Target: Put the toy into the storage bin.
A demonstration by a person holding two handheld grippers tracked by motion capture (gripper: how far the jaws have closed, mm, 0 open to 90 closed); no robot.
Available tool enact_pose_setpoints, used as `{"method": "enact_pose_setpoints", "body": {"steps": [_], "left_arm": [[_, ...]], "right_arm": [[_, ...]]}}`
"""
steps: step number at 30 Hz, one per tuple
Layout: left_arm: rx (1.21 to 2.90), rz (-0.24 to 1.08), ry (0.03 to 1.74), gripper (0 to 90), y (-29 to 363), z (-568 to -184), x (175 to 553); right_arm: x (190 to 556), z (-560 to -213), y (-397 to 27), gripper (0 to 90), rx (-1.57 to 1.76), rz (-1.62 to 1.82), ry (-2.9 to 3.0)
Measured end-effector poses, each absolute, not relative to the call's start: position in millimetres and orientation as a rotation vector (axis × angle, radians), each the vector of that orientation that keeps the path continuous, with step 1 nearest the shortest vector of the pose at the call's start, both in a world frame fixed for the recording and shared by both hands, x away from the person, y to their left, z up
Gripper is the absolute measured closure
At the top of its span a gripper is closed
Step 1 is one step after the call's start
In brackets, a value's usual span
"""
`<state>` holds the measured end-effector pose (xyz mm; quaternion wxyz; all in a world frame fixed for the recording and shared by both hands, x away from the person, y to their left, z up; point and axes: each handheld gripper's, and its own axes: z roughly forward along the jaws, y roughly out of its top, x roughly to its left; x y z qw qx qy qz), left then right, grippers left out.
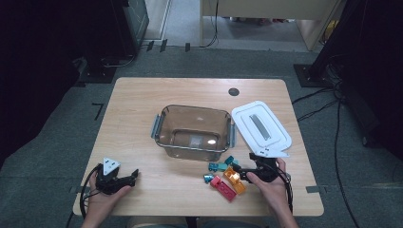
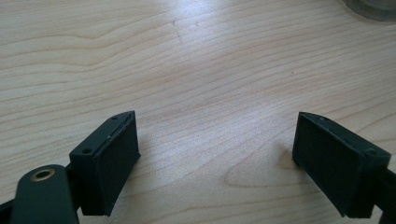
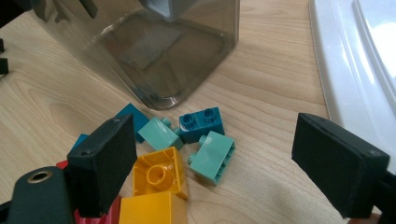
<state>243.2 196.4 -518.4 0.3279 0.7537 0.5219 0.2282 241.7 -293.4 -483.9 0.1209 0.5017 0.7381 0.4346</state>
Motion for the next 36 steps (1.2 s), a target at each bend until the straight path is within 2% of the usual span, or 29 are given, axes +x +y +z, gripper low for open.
{"method": "enact_pose_setpoints", "body": {"steps": [17,21,26,28,32,36], "left_arm": [[1.973,0.597,1.365,14.5,196.0,-518.5,243.5],[1.976,0.596,1.363,14.5,196.2,-518.4,243.2],[1.976,0.595,1.363,14.5,196.3,-518.4,242.8],[1.976,0.596,1.363,14.5,196.3,-518.4,242.8],[1.976,0.595,1.362,14.5,196.3,-518.4,242.8],[1.976,0.595,1.363,14.5,196.2,-518.4,242.7]], "right_arm": [[245.0,-490.3,-262.0,14.8,1.397,1.232,2.212],[253.6,-494.6,-265.8,22.3,1.438,1.192,2.159],[263.5,-502.7,-270.3,42.3,1.442,1.212,2.15],[264.9,-504.9,-268.9,46.2,1.427,1.219,2.181],[267.2,-509.1,-264.4,47.6,1.401,1.184,2.218],[268.3,-512.5,-262.7,55.0,1.376,1.116,2.239]]}}
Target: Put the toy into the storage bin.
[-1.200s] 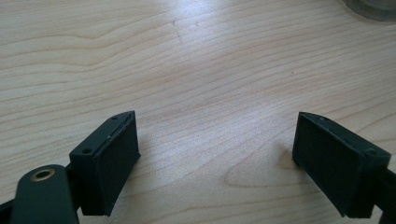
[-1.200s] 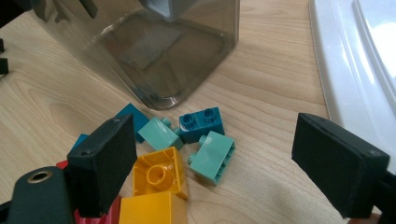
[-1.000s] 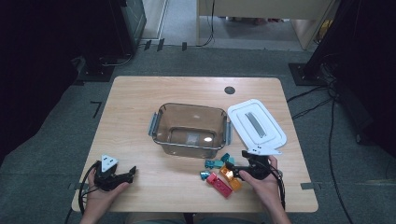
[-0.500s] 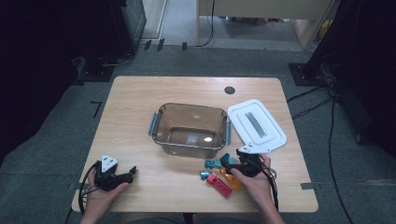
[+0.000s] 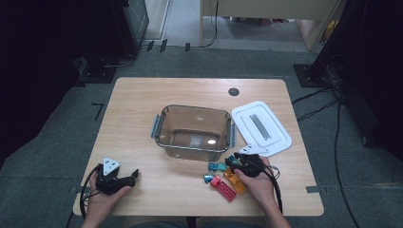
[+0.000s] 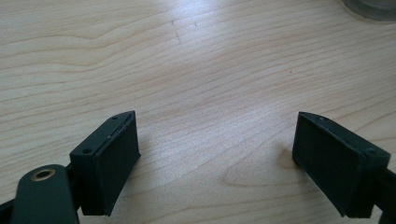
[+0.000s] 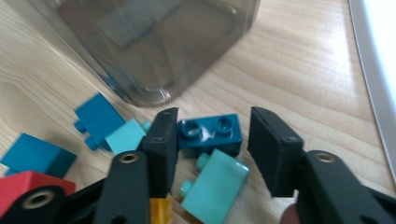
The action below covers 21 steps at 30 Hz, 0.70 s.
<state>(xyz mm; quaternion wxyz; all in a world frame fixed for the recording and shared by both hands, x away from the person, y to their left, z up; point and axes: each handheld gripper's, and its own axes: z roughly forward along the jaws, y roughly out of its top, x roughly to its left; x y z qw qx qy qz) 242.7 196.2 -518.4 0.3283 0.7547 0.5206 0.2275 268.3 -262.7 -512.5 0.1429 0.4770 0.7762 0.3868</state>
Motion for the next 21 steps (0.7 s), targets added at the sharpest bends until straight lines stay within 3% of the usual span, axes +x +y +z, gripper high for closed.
{"method": "enact_pose_setpoints", "body": {"steps": [5,21], "left_arm": [[1.975,0.595,1.363,14.5,196.2,-518.4,242.7],[1.976,0.595,1.363,14.5,196.3,-518.4,242.7]], "right_arm": [[268.3,-514.3,-264.6,60.1,1.371,1.099,2.254],[262.1,-474.6,-295.0,60.4,1.382,1.222,2.158]]}}
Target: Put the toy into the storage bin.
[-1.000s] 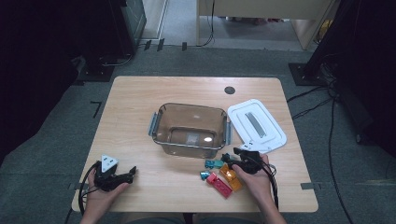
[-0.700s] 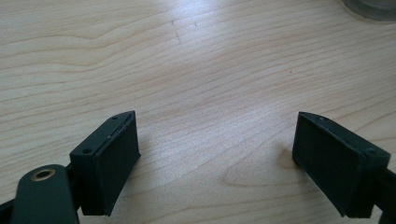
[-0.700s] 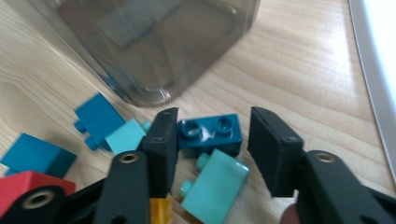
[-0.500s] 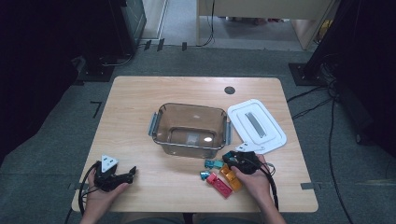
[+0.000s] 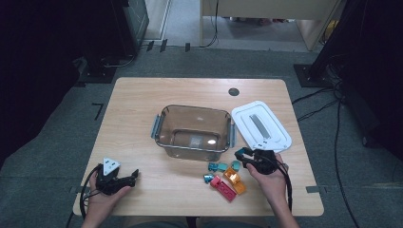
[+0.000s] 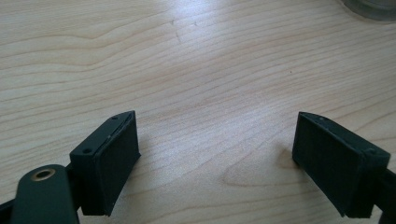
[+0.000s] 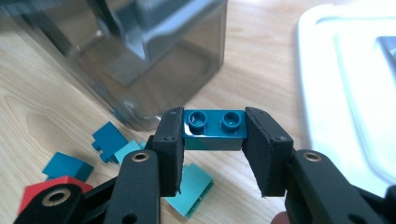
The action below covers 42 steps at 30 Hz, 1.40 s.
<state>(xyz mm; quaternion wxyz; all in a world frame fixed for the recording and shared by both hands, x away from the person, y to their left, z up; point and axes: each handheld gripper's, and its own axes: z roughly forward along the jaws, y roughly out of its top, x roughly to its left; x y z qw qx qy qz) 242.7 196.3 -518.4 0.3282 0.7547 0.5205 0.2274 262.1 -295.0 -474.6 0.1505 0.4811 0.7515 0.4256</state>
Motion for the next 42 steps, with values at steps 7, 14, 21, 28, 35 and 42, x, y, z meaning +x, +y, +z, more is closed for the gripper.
{"method": "enact_pose_setpoints", "body": {"steps": [7,14,21,28,35,42], "left_arm": [[1.976,0.595,1.362,14.5,196.3,-518.4,242.7],[1.976,0.595,1.362,14.6,196.3,-518.4,242.7],[1.975,0.595,1.363,14.5,196.2,-518.4,242.7],[1.975,0.596,1.362,14.5,196.4,-518.4,242.8],[1.976,0.596,1.361,14.6,196.5,-518.4,242.7],[1.975,0.595,1.362,14.6,196.4,-518.4,242.7]], "right_arm": [[257.1,-451.8,-300.9,60.4,1.356,1.235,2.138],[257.6,-427.5,-298.3,60.5,1.311,1.245,2.136],[264.7,-400.9,-288.4,60.5,1.252,1.28,2.147],[281.7,-387.6,-263.4,60.4,1.187,1.294,2.189],[305.6,-391.7,-232.3,60.5,1.149,1.288,2.258],[325.3,-394.1,-209.5,60.4,1.143,1.253,2.322]]}}
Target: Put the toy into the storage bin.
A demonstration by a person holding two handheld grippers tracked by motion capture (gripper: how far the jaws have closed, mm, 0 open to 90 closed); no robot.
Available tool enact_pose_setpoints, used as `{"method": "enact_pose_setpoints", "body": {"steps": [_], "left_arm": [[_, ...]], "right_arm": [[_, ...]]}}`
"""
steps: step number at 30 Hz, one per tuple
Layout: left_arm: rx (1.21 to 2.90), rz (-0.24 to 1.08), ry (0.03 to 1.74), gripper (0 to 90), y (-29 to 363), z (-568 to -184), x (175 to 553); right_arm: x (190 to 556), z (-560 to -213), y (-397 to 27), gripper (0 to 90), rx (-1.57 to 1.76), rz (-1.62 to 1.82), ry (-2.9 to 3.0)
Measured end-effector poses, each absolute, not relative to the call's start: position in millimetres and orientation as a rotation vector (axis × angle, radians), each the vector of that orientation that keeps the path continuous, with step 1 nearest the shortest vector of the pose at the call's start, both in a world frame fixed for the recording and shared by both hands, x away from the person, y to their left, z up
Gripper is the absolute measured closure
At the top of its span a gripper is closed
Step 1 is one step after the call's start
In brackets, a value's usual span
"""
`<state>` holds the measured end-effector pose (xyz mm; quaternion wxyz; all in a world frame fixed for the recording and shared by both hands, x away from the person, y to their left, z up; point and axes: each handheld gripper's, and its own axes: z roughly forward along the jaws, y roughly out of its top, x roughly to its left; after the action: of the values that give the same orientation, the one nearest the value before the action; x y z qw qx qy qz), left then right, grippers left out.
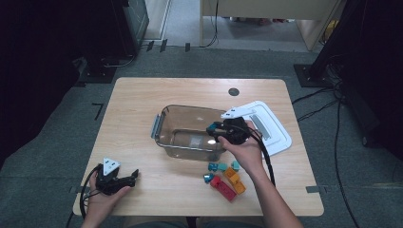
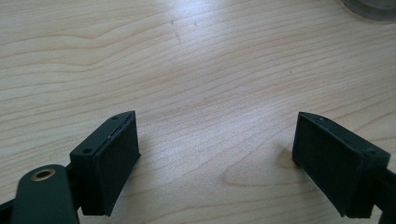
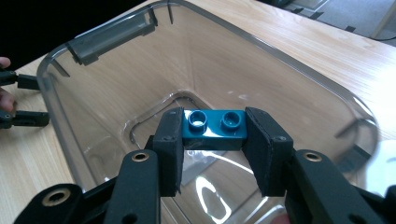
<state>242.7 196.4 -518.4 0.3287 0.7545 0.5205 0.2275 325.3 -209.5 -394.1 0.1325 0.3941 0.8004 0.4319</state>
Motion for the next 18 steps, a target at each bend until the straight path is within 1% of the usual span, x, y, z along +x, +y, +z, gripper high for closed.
{"method": "enact_pose_setpoints", "body": {"steps": [5,9,12,14,18], "left_arm": [[1.976,0.596,1.362,14.6,196.5,-518.4,242.7],[1.975,0.595,1.362,14.6,196.4,-518.4,242.6],[1.975,0.596,1.362,14.5,196.4,-518.4,242.7],[1.976,0.596,1.361,14.6,196.5,-518.4,242.7],[1.977,0.596,1.361,14.6,196.5,-518.4,242.7]], "right_arm": [[334.8,-399.4,-198.3,60.3,1.156,1.202,2.36],[339.1,-401.5,-197.1,59.9,1.172,1.232,2.378],[338.7,-400.0,-198.0,53.2,1.17,1.257,2.367],[338.1,-397.8,-200.1,51.5,1.169,1.269,2.353],[334.9,-391.6,-208.4,51.1,1.181,1.303,2.327]]}}
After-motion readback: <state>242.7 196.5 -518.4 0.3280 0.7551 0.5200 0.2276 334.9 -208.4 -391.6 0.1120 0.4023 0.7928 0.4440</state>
